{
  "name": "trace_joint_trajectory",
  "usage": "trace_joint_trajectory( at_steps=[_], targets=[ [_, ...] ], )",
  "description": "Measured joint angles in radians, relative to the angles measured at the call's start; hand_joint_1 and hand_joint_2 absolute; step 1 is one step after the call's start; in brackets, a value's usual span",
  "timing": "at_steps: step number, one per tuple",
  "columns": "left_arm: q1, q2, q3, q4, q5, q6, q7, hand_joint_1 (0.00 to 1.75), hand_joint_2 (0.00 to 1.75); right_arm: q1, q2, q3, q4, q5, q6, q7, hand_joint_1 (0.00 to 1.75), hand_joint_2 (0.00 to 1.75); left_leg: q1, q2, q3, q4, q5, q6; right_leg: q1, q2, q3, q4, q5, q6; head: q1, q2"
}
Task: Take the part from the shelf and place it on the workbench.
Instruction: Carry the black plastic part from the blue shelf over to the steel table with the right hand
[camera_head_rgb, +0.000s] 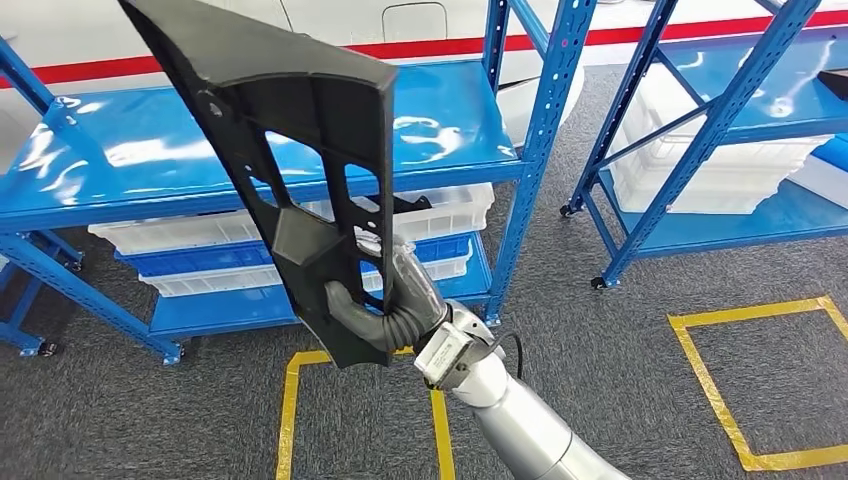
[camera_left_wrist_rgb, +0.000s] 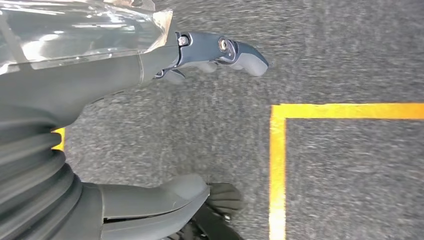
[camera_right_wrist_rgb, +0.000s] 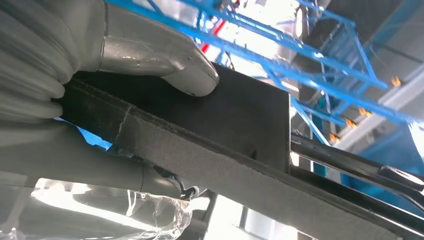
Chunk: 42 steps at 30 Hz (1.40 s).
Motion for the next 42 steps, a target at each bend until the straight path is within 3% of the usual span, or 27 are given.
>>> trace_joint_trajectory(
  at_steps=[2,4,6,8,9,11,12,13,14,15,17,19,20,21,23,24,26,28,29,30,31,33,35,37,39,40,42],
  targets=[
    [-0.001,-0.001,0.0,-0.001,-0.001,0.001,-0.001,0.0,1.75,-0.002,0.007,0.005,0.011,0.004,-0.002,0.001,1.75,1.75,0.001,-0.001,0.103,-0.106,0.029,0.005,0.0,0.0,-0.029,0.009,0.018,0.007,0.0,0.0],
    [-0.004,-0.001,0.0,-0.002,-0.001,0.001,-0.003,0.0,1.75,-0.006,0.013,0.009,0.017,0.006,-0.003,0.001,1.75,1.75,-0.003,-0.004,0.202,-0.24,0.014,0.018,0.004,0.0,-0.045,0.013,0.034,0.018,0.001,0.0],
    [-0.006,-0.003,0.0,-0.003,-0.001,0.001,-0.003,0.0,1.75,-0.01,0.018,0.011,0.022,0.006,-0.004,0.001,1.75,1.75,-0.011,-0.005,0.227,-0.289,0.003,0.035,0.005,-0.002,-0.049,0.01,0.052,0.032,0.002,0.0],
    [-0.006,-0.005,0.0,-0.003,-0.002,0.002,-0.003,0.0,1.75,-0.013,0.02,0.013,0.027,0.007,-0.005,0.001,1.75,1.75,-0.011,0.001,0.212,-0.296,0.024,0.055,0.005,-0.002,-0.059,0.016,0.053,0.041,0.002,0.0],
    [-0.006,-0.006,0.0,-0.003,-0.001,0.005,-0.001,0.0,1.75,-0.013,0.02,0.013,0.029,0.008,-0.005,0.001,1.75,1.75,-0.01,0.004,0.201,-0.301,0.039,0.066,0.005,0.0,-0.072,0.036,0.031,0.04,0.003,0.0],
    [-0.006,-0.008,0.002,-0.003,0.002,0.014,0.007,0.0,1.75,-0.014,0.021,0.014,0.034,0.012,-0.005,0.0,1.75,1.75,-0.01,0.007,0.173,-0.305,0.069,0.079,0.004,0.003,-0.111,0.133,-0.057,0.028,0.005,0.0],
    [-0.004,-0.008,0.004,-0.003,0.004,0.021,0.011,0.0,1.75,-0.014,0.022,0.015,0.038,0.014,-0.005,-0.001,1.75,1.75,-0.011,0.008,0.155,-0.304,0.084,0.082,0.002,0.003,-0.129,0.202,-0.101,0.024,0.006,0.0],
    [-0.002,-0.009,0.006,-0.003,0.007,0.027,0.015,0.0,1.75,-0.014,0.022,0.016,0.043,0.018,-0.004,-0.003,1.75,1.75,-0.011,0.009,0.136,-0.303,0.098,0.082,0.001,0.004,-0.139,0.263,-0.128,0.027,0.006,0.0],
    [0.001,-0.011,0.009,-0.002,0.009,0.032,0.018,0.0,1.75,-0.013,0.024,0.016,0.048,0.021,-0.003,-0.005,1.75,1.75,-0.011,0.009,0.118,-0.303,0.111,0.081,0.0,0.004,-0.137,0.303,-0.135,0.036,0.006,0.0],
    [0.005,-0.012,0.012,-0.002,0.01,0.032,0.019,0.0,1.75,-0.013,0.025,0.018,0.054,0.025,-0.002,-0.007,1.75,1.75,-0.011,0.007,0.1,-0.302,0.123,0.078,-0.001,0.004,-0.118,0.31,-0.123,0.046,0.006,0.0],
    [0.011,-0.015,0.016,-0.002,0.009,0.012,0.019,0.0,1.75,-0.013,0.029,0.02,0.062,0.031,-0.002,-0.012,1.75,1.75,-0.011,-0.001,0.069,-0.299,0.146,0.069,-0.001,0.014,-0.031,0.222,-0.086,0.058,0.006,0.0],
    [0.013,-0.017,0.017,-0.002,0.005,-0.022,0.019,0.0,1.75,-0.012,0.031,0.022,0.065,0.035,-0.002,-0.02,1.75,1.75,-0.015,-0.012,0.046,-0.291,0.168,0.058,0.002,0.032,0.084,0.072,-0.094,0.048,0.005,0.0],
    [0.013,-0.018,0.017,-0.002,0.003,-0.034,0.018,0.0,1.75,-0.011,0.031,0.023,0.066,0.036,-0.002,-0.023,1.75,1.75,-0.016,-0.016,0.039,-0.288,0.178,0.053,0.003,0.038,0.117,0.02,-0.109,0.041,0.004,0.0],
    [0.014,-0.018,0.017,-0.002,0.001,-0.042,0.016,0.0,1.75,-0.008,0.03,0.024,0.066,0.037,-0.002,-0.026,1.75,1.75,-0.016,-0.021,0.035,-0.288,0.189,0.047,0.005,0.036,0.133,-0.009,-0.118,0.036,0.003,0.0],
    [0.017,-0.014,0.017,-0.002,-0.002,-0.05,0.014,0.0,1.75,-0.001,0.026,0.024,0.066,0.038,-0.007,-0.03,1.75,1.75,-0.01,-0.026,0.03,-0.292,0.2,0.034,-0.001,0.024,0.126,-0.014,-0.109,0.025,0.002,0.0],
    [0.018,-0.012,0.018,-0.002,-0.005,-0.055,0.013,0.0,1.75,0.004,0.023,0.025,0.066,0.039,-0.011,-0.031,1.75,1.75,-0.007,-0.023,0.023,-0.282,0.185,0.028,-0.004,0.017,0.122,-0.014,-0.1,0.016,0.002,0.0],
    [0.019,-0.006,0.018,-0.002,-0.015,-0.067,0.012,0.0,1.75,0.011,0.017,0.025,0.063,0.041,-0.023,-0.033,1.75,1.75,-0.002,-0.011,-0.006,-0.205,0.111,0.019,-0.01,0.002,0.11,-0.015,-0.083,0.003,0.0,0.0],
    [0.018,-0.001,0.018,-0.002,-0.022,-0.074,0.012,0.0,1.75,0.02,0.011,0.025,0.06,0.043,-0.032,-0.033,1.75,1.75,0.002,-0.006,-0.045,-0.076,0.036,0.007,-0.01,-0.011,0.096,-0.014,-0.072,0.001,-0.001,0.0],
    [0.018,0.002,0.018,-0.002,-0.023,-0.076,0.012,0.0,1.75,0.027,0.007,0.025,0.06,0.045,-0.035,-0.033,1.75,1.75,0.005,-0.005,-0.052,-0.032,0.022,0.002,-0.01,-0.019,0.091,-0.013,-0.068,0.004,-0.001,0.0],
    [0.018,0.004,0.018,-0.002,-0.023,-0.077,0.012,0.0,1.75,0.035,0.003,0.025,0.059,0.045,-0.036,-0.034,1.75,1.75,0.009,-0.003,-0.04,-0.024,0.028,-0.003,-0.011,-0.027,0.088,-0.012,-0.065,0.007,-0.001,0.0],
    [0.018,0.007,0.018,-0.002,-0.024,-0.078,0.012,0.0,1.75,0.042,0.0,0.025,0.059,0.046,-0.037,-0.034,1.75,1.75,0.012,0.002,-0.008,-0.055,0.047,-0.006,-0.013,-0.035,0.087,-0.01,-0.064,0.01,-0.001,0.0],
    [0.017,0.01,0.017,-0.002,-0.025,-0.078,0.012,0.0,1.75,0.047,-0.004,0.026,0.055,0.046,-0.037,-0.034,1.75,1.75,0.013,0.031,0.084,-0.178,0.081,-0.009,-0.013,-0.048,0.083,-0.003,-0.064,0.018,-0.002,0.0],
    [0.014,0.011,0.017,-0.002,-0.027,-0.078,0.012,0.0,1.75,0.046,-0.007,0.026,0.05,0.047,-0.039,-0.034,1.75,1.75,0.006,0.054,0.129,-0.251,0.083,0.002,-0.006,-0.06,0.076,0.002,-0.067,0.03,-0.003,0.0],
    [0.014,0.012,0.017,-0.002,-0.031,-0.08,0.011,0.0,1.75,0.046,-0.008,0.026,0.045,0.049,-0.045,-0.034,1.75,1.75,-0.002,0.045,0.125,-0.26,0.076,0.024,0.002,-0.074,0.076,0.001,-0.067,0.044,-0.002,0.0],
    [0.014,0.011,0.015,-0.002,-0.034,-0.085,0.01,0.0,1.75,0.048,-0.01,0.026,0.04,0.052,-0.052,-0.034,1.75,1.75,-0.003,0.03,0.125,-0.272,0.081,0.045,0.001,-0.067,0.071,0.016,-0.078,0.054,-0.001,0.0],
    [0.013,0.011,0.014,-0.002,-0.034,-0.091,0.008,0.0,1.75,0.051,-0.011,0.026,0.037,0.054,-0.054,-0.034,1.75,1.75,-0.003,0.022,0.125,-0.277,0.086,0.055,0.001,-0.05,0.054,0.05,-0.097,0.055,0.0,0.0],
    [0.012,0.013,0.013,-0.002,-0.034,-0.103,0.003,0.0,1.75,0.061,-0.016,0.026,0.034,0.06,-0.058,-0.033,1.75,1.75,-0.005,0.005,0.121,-0.282,0.093,0.067,-0.001,-0.013,-0.011,0.176,-0.153,0.046,0.001,0.0]
  ],
)
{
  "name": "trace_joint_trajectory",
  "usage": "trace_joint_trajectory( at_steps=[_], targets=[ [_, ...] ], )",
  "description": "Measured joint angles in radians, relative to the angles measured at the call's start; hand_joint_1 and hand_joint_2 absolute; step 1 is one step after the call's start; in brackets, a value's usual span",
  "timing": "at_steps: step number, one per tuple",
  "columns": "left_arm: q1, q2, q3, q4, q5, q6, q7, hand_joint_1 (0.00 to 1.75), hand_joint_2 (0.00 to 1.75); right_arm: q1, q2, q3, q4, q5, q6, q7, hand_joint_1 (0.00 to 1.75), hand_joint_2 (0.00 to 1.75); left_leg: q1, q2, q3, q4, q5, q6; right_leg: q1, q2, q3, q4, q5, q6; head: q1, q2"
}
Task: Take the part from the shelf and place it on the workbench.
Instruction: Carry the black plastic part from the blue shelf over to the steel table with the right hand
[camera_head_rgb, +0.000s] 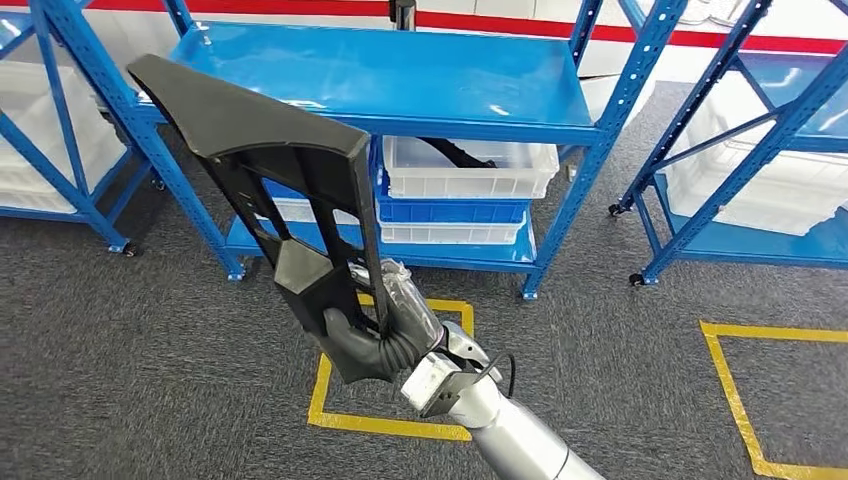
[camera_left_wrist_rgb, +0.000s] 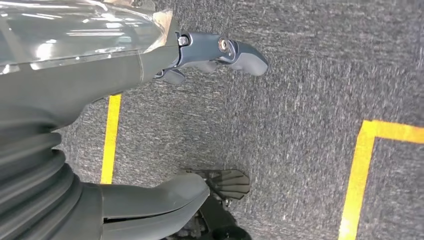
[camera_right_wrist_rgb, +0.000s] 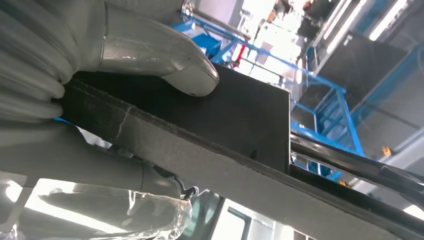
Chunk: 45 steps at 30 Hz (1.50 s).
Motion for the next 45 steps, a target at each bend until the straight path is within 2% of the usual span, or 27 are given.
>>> trace_joint_trajectory(
  at_steps=[2,3,4,6,8,9,11,13,15,17,18,20,22,24,26,28,30,32,33,34,36,38,39,41,42,44,45],
  targets=[
    [0.0,0.002,0.0,0.0,-0.002,-0.006,-0.005,0.0,1.75,0.014,-0.006,0.0,-0.001,0.007,-0.002,0.004,1.75,1.75,-0.005,-0.021,-0.006,0.001,0.003,0.005,0.002,0.013,-0.063,0.113,-0.034,-0.003,0.001,0.0],
    [0.001,0.002,-0.001,0.0,-0.005,-0.008,-0.007,0.0,1.75,0.019,-0.008,0.0,-0.001,0.01,-0.003,0.006,1.75,1.75,-0.007,-0.032,-0.008,0.001,0.005,0.006,0.003,0.015,-0.072,0.121,-0.028,0.001,0.001,0.0],
    [0.002,0.003,-0.002,0.0,-0.008,-0.009,-0.01,0.0,1.75,0.022,-0.01,0.001,-0.002,0.012,-0.004,0.009,1.75,1.75,-0.01,-0.044,-0.008,0.001,0.007,0.007,0.005,0.018,-0.059,0.088,-0.006,0.005,0.001,0.0],
    [0.001,0.004,-0.008,0.0,-0.016,-0.014,-0.014,0.0,1.75,0.022,-0.01,0.001,-0.005,0.015,-0.004,0.013,1.75,1.75,-0.014,-0.065,-0.01,0.002,0.011,0.004,0.007,0.043,0.002,-0.049,0.057,0.008,0.001,0.0],
    [0.0,0.006,-0.014,0.0,-0.02,-0.019,-0.017,0.0,1.75,0.019,-0.01,0.001,-0.009,0.017,-0.005,0.017,1.75,1.75,-0.017,-0.081,-0.014,0.005,0.014,-0.003,0.009,0.068,0.04,-0.146,0.098,-0.002,0.0,0.0],
    [0.001,0.006,-0.016,0.0,-0.02,-0.02,-0.017,0.0,1.75,0.019,-0.01,0.0,-0.01,0.017,-0.005,0.018,1.75,1.75,-0.017,-0.088,-0.016,0.006,0.016,-0.008,0.011,0.072,0.043,-0.159,0.104,-0.009,0.0,0.0],
    [0.003,0.008,-0.018,0.0,-0.02,-0.02,-0.017,0.0,1.75,0.016,-0.008,0.0,-0.011,0.016,-0.005,0.02,1.75,1.75,-0.016,-0.095,-0.022,0.007,0.018,-0.019,0.008,0.057,0.047,-0.164,0.112,-0.023,0.001,0.0],
    [0.004,0.01,-0.019,0.0,-0.019,-0.014,-0.017,0.0,1.75,0.011,-0.001,0.0,-0.011,0.013,-0.002,0.024,1.75,1.75,-0.013,-0.067,-0.041,0.042,-0.007,-0.032,0.0,0.041,0.051,-0.169,0.121,-0.037,-0.002,0.0],
    [0.001,0.009,-0.019,0.0,-0.016,-0.005,-0.017,0.0,1.75,0.005,0.005,0.0,-0.01,0.006,0.01,0.033,1.75,1.75,-0.008,-0.028,-0.089,0.15,-0.071,-0.047,-0.001,0.023,0.05,-0.17,0.124,-0.045,-0.006,0.0],
    [-0.001,0.009,-0.018,0.0,-0.012,0.002,-0.017,0.0,1.75,-0.002,0.011,0.0,-0.005,0.001,0.028,0.044,1.75,1.75,0.001,-0.014,-0.143,0.267,-0.12,-0.059,0.001,0.002,0.048,-0.169,0.124,-0.046,-0.007,0.0],
    [0.0,0.008,-0.017,0.0,-0.01,0.004,-0.018,0.0,1.75,-0.005,0.016,0.0,-0.002,0.0,0.037,0.049,1.75,1.75,0.004,-0.011,-0.151,0.287,-0.12,-0.064,0.001,-0.008,0.047,-0.169,0.124,-0.046,-0.007,0.0],
    [0.0,0.009,-0.016,0.0,-0.008,0.01,-0.022,0.0,1.75,-0.012,0.028,0.0,0.002,0.0,0.051,0.057,1.75,1.75,0.009,0.003,-0.109,0.211,-0.071,-0.067,0.001,-0.025,0.049,-0.169,0.122,-0.043,-0.007,0.0],
    [-0.002,0.008,-0.015,-0.001,-0.008,0.012,-0.024,0.0,1.75,-0.021,0.038,0.0,0.004,-0.001,0.057,0.061,1.75,1.75,0.008,0.041,-0.036,0.079,-0.021,-0.061,0.007,-0.04,0.052,-0.168,0.116,-0.035,-0.007,0.0],
    [-0.004,0.007,-0.015,-0.001,-0.008,0.012,-0.026,0.0,1.75,-0.028,0.045,0.0,0.004,-0.001,0.059,0.062,1.75,1.75,0.001,0.058,-0.006,0.018,-0.01,-0.046,0.016,-0.054,0.053,-0.167,0.111,-0.025,-0.003,0.0],
    [-0.004,0.006,-0.015,-0.001,-0.008,0.012,-0.026,0.0,1.75,-0.032,0.049,0.0,0.005,-0.001,0.06,0.063,1.75,1.75,-0.003,0.038,-0.008,0.013,-0.008,-0.03,0.019,-0.068,0.052,-0.166,0.107,-0.014,0.001,0.0],
    [-0.004,0.005,-0.015,-0.001,-0.008,0.012,-0.027,0.0,1.75,-0.035,0.052,0.0,0.005,-0.001,0.06,0.063,1.75,1.75,-0.002,0.02,-0.007,0.006,-0.002,-0.013,0.016,-0.045,0.039,-0.134,0.086,-0.008,0.002,0.0],
    [-0.006,0.004,-0.014,-0.001,-0.008,0.012,-0.027,0.0,1.75,-0.036,0.052,0.0,0.006,-0.001,0.06,0.063,1.75,1.75,-0.001,0.001,-0.008,0.003,0.003,-0.001,0.01,-0.003,-0.011,-0.026,0.033,-0.013,0.003,0.0],
    [-0.007,0.005,-0.014,-0.001,-0.008,0.014,-0.027,0.0,1.75,-0.034,0.05,0.0,0.01,-0.001,0.061,0.064,1.75,1.75,-0.002,-0.022,-0.012,0.003,0.005,0.004,0.008,0.013,-0.078,0.104,-0.015,-0.015,0.004,0.0],
    [-0.006,0.004,-0.014,-0.001,-0.008,0.015,-0.027,0.0,1.75,-0.033,0.049,0.0,0.012,-0.001,0.063,0.064,1.75,1.75,-0.002,-0.034,-0.014,0.003,0.006,0.005,0.007,0.015,-0.094,0.132,-0.02,-0.011,0.004,0.0],
    [-0.005,0.003,-0.013,-0.001,-0.008,0.016,-0.027,0.0,1.75,-0.033,0.048,0.0,0.013,-0.001,0.065,0.064,1.75,1.75,-0.002,-0.046,-0.014,0.004,0.007,0.004,0.006,0.017,-0.088,0.119,-0.006,-0.003,0.004,0.0],
    [-0.003,0.0,-0.013,-0.001,-0.008,0.02,-0.028,0.0,1.75,-0.034,0.048,0.0,0.014,0.0,0.069,0.064,1.75,1.75,-0.002,-0.07,-0.015,0.007,0.008,0.0,0.0,0.032,-0.029,-0.006,0.053,0.014,0.004,0.0],
    [-0.003,-0.002,-0.012,-0.001,-0.008,0.024,-0.03,0.0,1.75,-0.035,0.048,0.0,0.014,0.001,0.072,0.064,1.75,1.75,-0.004,-0.089,-0.02,0.015,0.008,-0.009,-0.004,0.057,0.022,-0.12,0.095,0.016,0.004,0.0],
    [-0.002,-0.003,-0.011,-0.001,-0.008,0.027,-0.03,0.0,1.75,-0.035,0.049,0.0,0.014,0.001,0.074,0.064,1.75,1.75,-0.005,-0.096,-0.023,0.017,0.009,-0.015,-0.003,0.065,0.032,-0.144,0.103,0.012,0.004,0.0],
    [0.001,-0.004,-0.01,-0.001,-0.009,0.03,-0.031,0.0,1.75,-0.035,0.05,0.0,0.014,0.003,0.077,0.064,1.75,1.75,-0.001,-0.107,-0.028,0.015,0.014,-0.03,-0.001,0.055,0.035,-0.148,0.108,-0.002,0.003,0.0],
    [0.003,-0.004,-0.009,-0.001,-0.01,0.03,-0.031,0.0,1.75,-0.035,0.051,0.0,0.014,0.005,0.078,0.064,1.75,1.75,0.0,-0.101,-0.031,0.017,0.012,-0.036,-0.003,0.048,0.037,-0.151,0.112,-0.009,0.003,0.0],
    [0.004,-0.005,-0.008,-0.001,-0.016,0.03,-0.031,0.0,1.75,-0.034,0.054,0.0,0.013,0.011,0.079,0.064,1.75,1.75,0.001,-0.062,-0.053,0.062,-0.018,-0.045,-0.009,0.031,0.04,-0.158,0.118,-0.025,0.0,0.0],
    [0.004,-0.006,-0.008,-0.001,-0.019,0.03,-0.031,0.0,1.75,-0.032,0.055,0.0,0.012,0.016,0.079,0.064,1.75,1.75,0.002,-0.037,-0.078,0.116,-0.049,-0.048,-0.008,0.021,0.041,-0.159,0.119,-0.03,-0.001,0.0]
  ],
)
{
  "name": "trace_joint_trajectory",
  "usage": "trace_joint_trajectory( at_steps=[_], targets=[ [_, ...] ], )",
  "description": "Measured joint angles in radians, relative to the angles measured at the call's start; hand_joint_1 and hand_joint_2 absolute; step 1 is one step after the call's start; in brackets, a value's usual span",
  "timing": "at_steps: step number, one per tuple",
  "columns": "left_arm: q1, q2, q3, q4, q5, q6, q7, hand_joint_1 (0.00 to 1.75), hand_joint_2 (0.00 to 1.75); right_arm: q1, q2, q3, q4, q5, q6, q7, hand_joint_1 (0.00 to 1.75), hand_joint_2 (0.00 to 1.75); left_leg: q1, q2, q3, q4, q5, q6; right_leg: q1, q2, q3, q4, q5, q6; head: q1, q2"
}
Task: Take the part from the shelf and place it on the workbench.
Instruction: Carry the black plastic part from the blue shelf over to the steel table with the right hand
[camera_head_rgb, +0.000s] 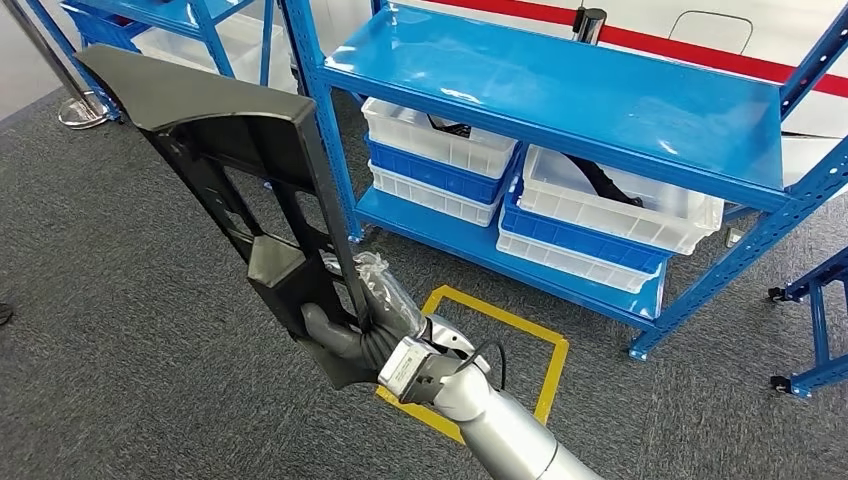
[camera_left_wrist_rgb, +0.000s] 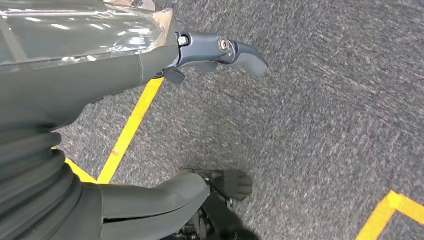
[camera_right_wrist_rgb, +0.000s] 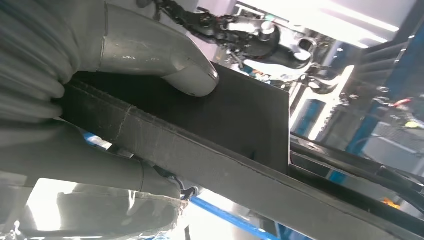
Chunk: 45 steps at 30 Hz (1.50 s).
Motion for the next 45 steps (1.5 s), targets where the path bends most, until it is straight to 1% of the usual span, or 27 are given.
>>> trace_joint_trajectory(
  at_steps=[2,3,4,5,7,9,12,14,16,17,18,19,20,22,23,25,27,29,31,33,34,35,37,39,40,43,45],
  targets=[
    [0.002,-0.001,0.0,0.0,-0.006,0.0,-0.004,0.0,1.75,0.011,0.0,0.0,-0.002,0.011,0.0,0.0,1.75,1.75,0.004,0.022,-0.062,0.132,-0.061,-0.007,0.004,-0.021,-0.001,0.0,-0.001,-0.006,-0.002,0.0],
    [0.005,0.0,0.0,0.0,-0.009,-0.001,-0.007,0.0,1.75,0.02,0.0,0.0,-0.003,0.017,-0.001,0.0,1.75,1.75,0.006,0.025,-0.081,0.173,-0.072,-0.01,0.005,-0.031,-0.001,0.0,-0.002,-0.006,-0.002,0.0],
    [0.008,0.001,0.0,0.0,-0.011,-0.001,-0.01,0.0,1.75,0.029,0.0,0.0,-0.004,0.022,-0.001,-0.001,1.75,1.75,0.007,0.028,-0.081,0.174,-0.063,-0.012,0.006,-0.041,-0.001,0.0,-0.003,-0.006,-0.002,0.0],
    [0.011,0.003,0.0,0.0,-0.012,-0.002,-0.013,0.0,1.75,0.036,0.0,0.0,-0.006,0.025,-0.001,-0.001,1.75,1.75,0.009,0.034,-0.059,0.135,-0.038,-0.013,0.006,-0.05,-0.001,0.001,-0.004,-0.006,-0.002,0.0],
    [0.013,0.006,0.0,0.0,-0.013,-0.003,-0.015,0.0,1.75,0.044,0.0,0.0,-0.011,0.028,-0.002,-0.002,1.75,1.75,0.008,0.066,0.019,-0.001,0.018,-0.011,0.009,-0.067,0.002,0.002,-0.008,0.0,-0.002,0.0],
    [0.012,0.006,0.0,0.0,-0.013,-0.003,-0.018,0.0,1.75,0.045,0.0,0.0,-0.017,0.029,-0.002,-0.002,1.75,1.75,0.002,0.087,0.063,-0.083,0.038,-0.001,0.017,-0.081,0.005,0.002,-0.013,0.009,0.001,0.0],
    [0.013,0.006,0.0,0.0,-0.013,-0.003,-0.019,0.0,1.75,0.046,0.001,0.0,-0.023,0.03,-0.003,-0.002,1.75,1.75,-0.005,0.063,0.064,-0.096,0.039,0.021,0.022,-0.095,0.008,0.0,-0.017,0.026,0.005,0.0],
    [0.014,0.005,0.0,0.0,-0.013,-0.003,-0.02,0.0,1.75,0.046,0.001,0.0,-0.027,0.03,-0.003,-0.003,1.75,1.75,-0.003,0.046,0.068,-0.107,0.046,0.038,0.018,-0.064,-0.007,0.037,-0.042,0.032,0.005,0.0],
    [0.012,0.005,0.0,0.0,-0.013,-0.003,-0.02,0.0,1.75,0.048,-0.001,0.0,-0.029,0.03,-0.003,-0.003,1.75,1.75,-0.002,0.026,0.068,-0.112,0.051,0.049,0.014,-0.02,-0.065,0.157,-0.099,0.025,0.006,0.0],
    [0.012,0.005,0.0,0.0,-0.013,-0.003,-0.02,0.0,1.75,0.051,-0.004,0.0,-0.03,0.03,-0.003,-0.003,1.75,1.75,-0.002,0.015,0.066,-0.112,0.052,0.051,0.013,-0.011,-0.1,0.227,-0.126,0.023,0.006,0.0],
    [0.012,0.005,0.0,0.0,-0.014,-0.003,-0.02,0.0,1.75,0.054,-0.006,0.0,-0.03,0.03,-0.003,-0.003,1.75,1.75,-0.003,0.002,0.065,-0.111,0.053,0.052,0.012,-0.007,-0.128,0.279,-0.141,0.024,0.006,0.0],
    [0.014,0.005,0.0,0.0,-0.015,-0.004,-0.02,0.0,1.75,0.057,-0.008,0.0,-0.03,0.03,-0.003,-0.003,1.75,1.75,-0.003,-0.011,0.064,-0.111,0.053,0.052,0.012,-0.005,-0.138,0.295,-0.139,0.029,0.006,0.0],
    [0.015,0.005,0.0,0.0,-0.015,-0.004,-0.02,0.0,1.75,0.059,-0.009,0.0,-0.03,0.03,-0.004,-0.004,1.75,1.75,-0.003,-0.024,0.064,-0.11,0.054,0.051,0.012,-0.003,-0.127,0.27,-0.121,0.037,0.006,0.0],
    [0.017,0.005,0.0,0.0,-0.014,-0.005,-0.019,0.0,1.75,0.064,-0.01,-0.001,-0.03,0.032,-0.008,-0.01,1.75,1.75,-0.003,-0.049,0.063,-0.108,0.056,0.047,0.009,0.023,-0.064,0.135,-0.062,0.049,0.006,0.0],
    [0.017,0.005,0.0,0.0,-0.012,-0.006,-0.018,0.0,1.75,0.068,-0.011,-0.001,-0.03,0.034,-0.01,-0.016,1.75,1.75,-0.005,-0.061,0.062,-0.105,0.056,0.043,0.008,0.04,-0.037,0.07,-0.037,0.049,0.006,0.0],
    [0.018,0.006,0.001,0.0,-0.007,-0.014,-0.02,0.0,1.75,0.079,-0.014,-0.003,-0.03,0.038,-0.012,-0.028,1.75,1.75,-0.007,-0.08,0.058,-0.104,0.057,0.031,0.008,0.059,-0.011,0.007,-0.016,0.038,0.005,0.0],
    [0.024,0.009,0.005,0.001,0.003,-0.044,-0.033,0.0,1.75,0.086,-0.016,-0.005,-0.033,0.04,-0.013,-0.037,1.75,1.75,-0.004,-0.09,0.054,-0.106,0.059,0.017,0.006,0.043,-0.005,0.001,-0.01,0.022,0.004,0.0],
    [0.03,0.013,0.013,0.001,0.014,-0.093,-0.052,0.0,1.75,0.093,-0.016,-0.007,-0.038,0.041,-0.013,-0.045,1.75,1.75,-0.004,-0.057,0.039,-0.075,0.039,0.007,-0.001,0.023,0.003,-0.006,-0.003,0.006,0.003,0.0],
    [0.031,0.016,0.019,0.001,0.026,-0.14,-0.067,0.0,1.75,0.107,-0.019,-0.009,-0.042,0.044,-0.012,-0.057,1.75,1.75,-0.005,-0.002,-0.011,0.033,-0.021,0.0,-0.002,-0.001,0.008,-0.01,-0.002,-0.005,0.0,0.0],
    [0.033,0.017,0.033,0.001,0.06,-0.183,-0.082,0.0,1.75,0.121,-0.025,-0.01,-0.043,0.052,-0.004,-0.077,1.75,1.75,0.001,0.02,-0.074,0.158,-0.074,-0.008,0.002,-0.026,0.009,-0.009,-0.004,-0.009,0.0,0.0],
    [0.035,0.016,0.045,0.001,0.081,-0.206,-0.09,0.0,1.75,0.125,-0.028,-0.009,-0.043,0.056,0.002,-0.086,1.75,1.75,0.005,0.024,-0.088,0.185,-0.076,-0.011,0.003,-0.038,0.009,-0.009,-0.005,-0.01,-0.001,0.0],
    [0.036,0.015,0.057,0.001,0.1,-0.232,-0.097,0.0,1.75,0.126,-0.03,-0.007,-0.043,0.058,0.009,-0.093,1.75,1.75,0.008,0.029,-0.082,0.172,-0.061,-0.014,0.003,-0.049,0.009,-0.009,-0.007,-0.009,-0.001,0.0],
    [0.037,0.015,0.081,0.001,0.121,-0.284,-0.105,0.0,1.75,0.117,-0.031,-0.005,-0.043,0.056,0.022,-0.093,1.75,1.75,0.012,0.062,-0.017,0.053,0.0,-0.015,0.004,-0.068,0.014,-0.008,-0.013,-0.004,-0.001,0.0],
    [0.032,0.014,0.095,0.001,0.126,-0.315,-0.108,0.0,1.75,0.097,-0.03,-0.005,-0.043,0.051,0.033,-0.085,1.75,1.75,0.008,0.102,0.047,-0.06,0.037,-0.007,0.014,-0.085,0.018,-0.005,-0.022,0.008,0.0,0.0],
    [0.03,0.014,0.099,0.001,0.123,-0.319,-0.107,0.0,1.75,0.086,-0.03,-0.006,-0.043,0.049,0.037,-0.08,1.75,1.75,0.005,0.11,0.06,-0.084,0.041,-0.001,0.019,-0.094,0.021,-0.005,-0.026,0.014,0.001,0.0],
    [0.03,0.014,0.104,0.001,0.1,-0.312,-0.097,0.0,1.75,0.069,-0.024,-0.01,-0.045,0.049,0.043,-0.071,1.75,1.75,-0.002,0.076,0.063,-0.097,0.044,0.022,0.022,-0.114,0.028,-0.005,-0.035,0.031,0.004,0.0],
    [0.029,0.015,0.104,0.001,0.075,-0.264,-0.092,0.0,1.75,0.069,-0.018,-0.016,-0.05,0.052,0.044,-0.067,1.75,1.75,-0.001,0.053,0.067,-0.108,0.052,0.04,0.018,-0.072,0.003,0.055,-0.068,0.035,0.005,0.0]
  ],
)
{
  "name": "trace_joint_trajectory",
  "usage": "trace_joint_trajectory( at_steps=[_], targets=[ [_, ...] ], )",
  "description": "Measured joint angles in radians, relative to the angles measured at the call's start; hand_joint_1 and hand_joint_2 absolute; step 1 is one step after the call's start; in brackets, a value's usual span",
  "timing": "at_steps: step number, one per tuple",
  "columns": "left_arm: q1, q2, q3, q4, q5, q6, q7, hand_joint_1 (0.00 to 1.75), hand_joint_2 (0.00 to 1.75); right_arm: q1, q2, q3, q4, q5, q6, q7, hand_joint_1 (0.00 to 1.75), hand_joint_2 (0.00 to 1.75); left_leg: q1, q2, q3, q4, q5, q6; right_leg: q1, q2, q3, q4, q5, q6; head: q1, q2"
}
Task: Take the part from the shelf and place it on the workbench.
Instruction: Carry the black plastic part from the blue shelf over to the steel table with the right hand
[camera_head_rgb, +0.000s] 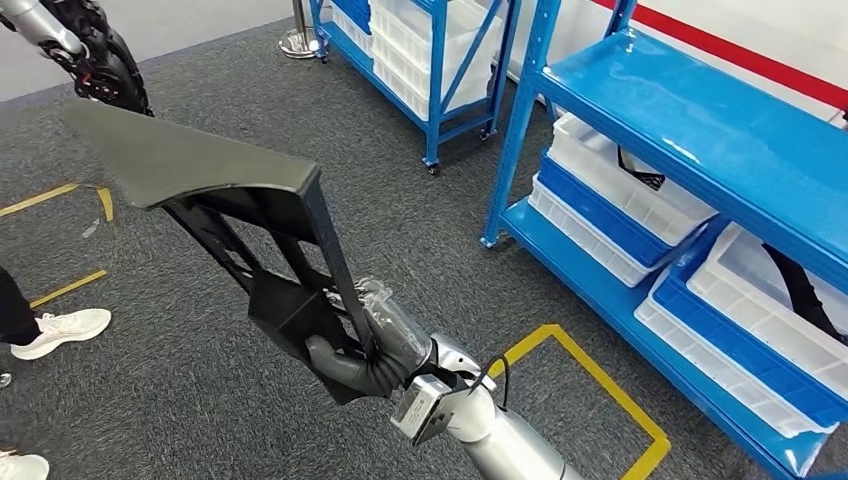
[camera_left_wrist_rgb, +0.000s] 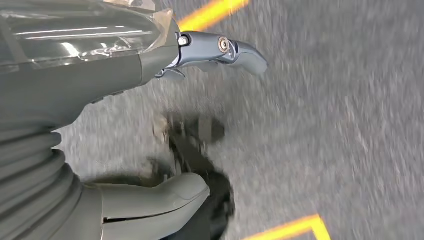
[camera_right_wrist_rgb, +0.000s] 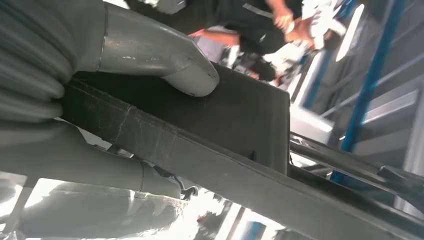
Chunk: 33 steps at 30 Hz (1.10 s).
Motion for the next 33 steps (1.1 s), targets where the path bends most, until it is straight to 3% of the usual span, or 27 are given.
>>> trace_joint_trajectory(
  at_steps=[2,3,4,5,6,8,10,13,15,17,19,20,21,22,24,25,26,28,29,31,33],
  targets=[
    [-0.004,0.001,-0.001,0.0,-0.021,0.071,0.003,0.0,1.75,0.006,-0.001,-0.012,-0.004,0.004,0.002,0.003,1.75,1.75,0.001,-0.026,-0.002,-0.004,0.004,0.009,-0.005,0.052,-0.067,0.131,-0.054,-0.006,0.001,0.0],
    [-0.006,0.002,-0.002,0.0,-0.028,0.1,0.007,0.0,1.75,0.011,-0.002,-0.019,-0.005,0.005,0.003,0.004,1.75,1.75,0.0,-0.041,-0.003,-0.003,0.004,0.01,-0.006,0.061,-0.102,0.193,-0.074,-0.006,0.001,0.0],
    [-0.007,0.002,-0.002,0.0,-0.034,0.121,0.014,0.0,1.75,0.015,-0.004,-0.025,-0.005,0.006,0.005,0.005,1.75,1.75,0.0,-0.055,-0.003,-0.003,0.004,0.01,-0.006,0.065,-0.125,0.227,-0.079,-0.003,0.001,0.0],
    [-0.007,0.001,-0.003,0.0,-0.044,0.136,0.024,0.0,1.75,0.019,-0.006,-0.029,-0.005,0.007,0.006,0.005,1.75,1.75,-0.001,-0.069,-0.004,-0.002,0.004,0.01,-0.006,0.067,-0.13,0.224,-0.068,0.004,0.001,0.0],
    [-0.007,-0.001,-0.006,0.0,-0.056,0.146,0.035,0.0,1.75,0.02,-0.006,-0.032,-0.005,0.008,0.008,0.005,1.75,1.75,-0.001,-0.082,-0.004,-0.001,0.004,0.009,-0.007,0.071,-0.116,0.182,-0.041,0.013,0.001,0.0],
    [-0.008,-0.007,-0.014,0.0,-0.078,0.159,0.052,0.0,1.75,0.019,-0.007,-0.038,-0.005,0.009,0.011,0.005,1.75,1.75,-0.001,-0.107,-0.004,0.004,0.004,0.005,-0.011,0.097,-0.058,0.043,0.023,0.025,0.001,0.0],
    [-0.011,-0.013,-0.021,0.0,-0.089,0.167,0.061,0.0,1.75,0.018,-0.007,-0.044,-0.005,0.009,0.014,0.005,1.75,1.75,-0.003,-0.125,-0.009,0.009,0.003,-0.006,-0.012,0.12,-0.025,-0.038,0.056,0.014,0.002,0.0],
    [-0.011,-0.02,-0.029,0.0,-0.095,0.175,0.073,0.0,1.75,0.015,-0.006,-0.049,-0.005,0.01,0.015,0.004,1.75,1.75,-0.001,-0.138,-0.018,0.006,0.008,-0.024,-0.01,0.109,-0.021,-0.046,0.066,-0.014,0.001,0.0],
    [-0.012,-0.024,-0.033,0.0,-0.096,0.177,0.076,0.0,1.75,0.014,-0.003,-0.05,-0.005,0.01,0.015,0.004,1.75,1.75,-0.002,-0.103,-0.036,0.044,-0.018,-0.032,-0.015,0.091,-0.018,-0.05,0.072,-0.03,-0.001,0.0],
    [-0.016,-0.025,-0.036,0.0,-0.096,0.177,0.076,0.0,1.75,0.013,-0.003,-0.051,-0.006,0.011,0.016,0.004,1.75,1.75,-0.002,-0.049,-0.089,0.16,-0.083,-0.039,-0.012,0.069,-0.017,-0.052,0.071,-0.04,-0.004,0.0],
    [-0.017,-0.026,-0.038,0.0,-0.096,0.177,0.077,0.0,1.75,0.013,-0.003,-0.052,-0.007,0.011,0.016,0.004,1.75,1.75,0.001,-0.03,-0.144,0.275,-0.129,-0.045,-0.007,0.045,-0.018,-0.051,0.07,-0.043,-0.004,0.0],
    [-0.017,-0.027,-0.039,0.0,-0.096,0.177,0.077,0.0,1.75,0.013,-0.004,-0.052,-0.007,0.011,0.016,0.004,1.75,1.75,0.002,-0.026,-0.15,0.29,-0.127,-0.046,-0.005,0.032,-0.018,-0.051,0.069,-0.044,-0.004,0.0],
    [-0.017,-0.027,-0.04,0.0,-0.096,0.177,0.077,0.0,1.75,0.013,-0.004,-0.052,-0.007,0.011,0.016,0.004,1.75,1.75,0.004,-0.021,-0.133,0.264,-0.108,-0.046,-0.005,0.021,-0.018,-0.051,0.069,-0.044,-0.005,0.0],
    [-0.017,-0.027,-0.04,0.0,-0.096,0.177,0.078,0.0,1.75,0.013,-0.004,-0.052,-0.007,0.011,0.016,0.004,1.75,1.75,0.004,-0.01,-0.098,0.204,-0.079,-0.045,-0.004,0.011,-0.016,-0.051,0.067,-0.043,-0.005,0.0],
    [-0.021,-0.027,-0.041,0.0,-0.096,0.179,0.078,0.0,1.75,0.012,-0.004,-0.052,-0.008,0.011,0.016,0.003,1.75,1.75,0.0,0.035,-0.022,0.073,-0.037,-0.036,0.002,-0.007,-0.013,-0.05,0.063,-0.038,-0.004,0.0],
    [-0.024,-0.028,-0.041,0.0,-0.096,0.182,0.078,0.0,1.75,0.012,-0.004,-0.053,-0.008,0.011,0.016,0.003,1.75,1.75,-0.003,0.048,-0.001,0.035,-0.029,-0.031,0.006,-0.016,-0.011,-0.05,0.06,-0.034,-0.002,0.0],
    [-0.026,-0.028,-0.041,0.0,-0.096,0.184,0.078,0.0,1.75,0.011,-0.005,-0.054,-0.008,0.01,0.016,0.003,1.75,1.75,-0.007,0.052,0.005,0.021,-0.029,-0.025,0.01,-0.024,-0.01,-0.05,0.058,-0.029,-0.001,0.0],
    [-0.029,-0.029,-0.042,0.0,-0.096,0.187,0.076,0.0,1.75,0.01,-0.004,-0.055,-0.009,0.01,0.016,0.003,1.75,1.75,-0.009,0.027,0.003,0.018,-0.024,-0.013,0.012,-0.038,-0.009,-0.049,0.054,-0.019,0.002,0.0],
    [-0.028,-0.028,-0.042,0.0,-0.096,0.187,0.074,0.0,1.75,0.009,-0.003,-0.055,-0.009,0.011,0.016,0.004,1.75,1.75,-0.008,0.016,0.004,0.014,-0.021,-0.007,0.01,-0.029,-0.011,-0.042,0.047,-0.015,0.002,0.0],
    [-0.029,-0.027,-0.042,0.0,-0.097,0.189,0.069,0.0,1.75,0.007,-0.002,-0.055,-0.01,0.01,0.016,0.003,1.75,1.75,-0.004,-0.005,0.007,0.007,-0.013,0.007,0.006,0.017,-0.039,0.025,0.011,-0.012,0.003,0.0],
    [-0.031,-0.026,-0.042,0.0,-0.098,0.198,0.063,0.0,1.75,0.007,-0.005,-0.056,-0.009,0.008,0.015,0.002,1.75,1.75,-0.004,-0.029,0.004,0.006,-0.01,0.014,0.001,0.057,-0.106,0.162,-0.046,-0.016,0.004,0.0]
  ],
)
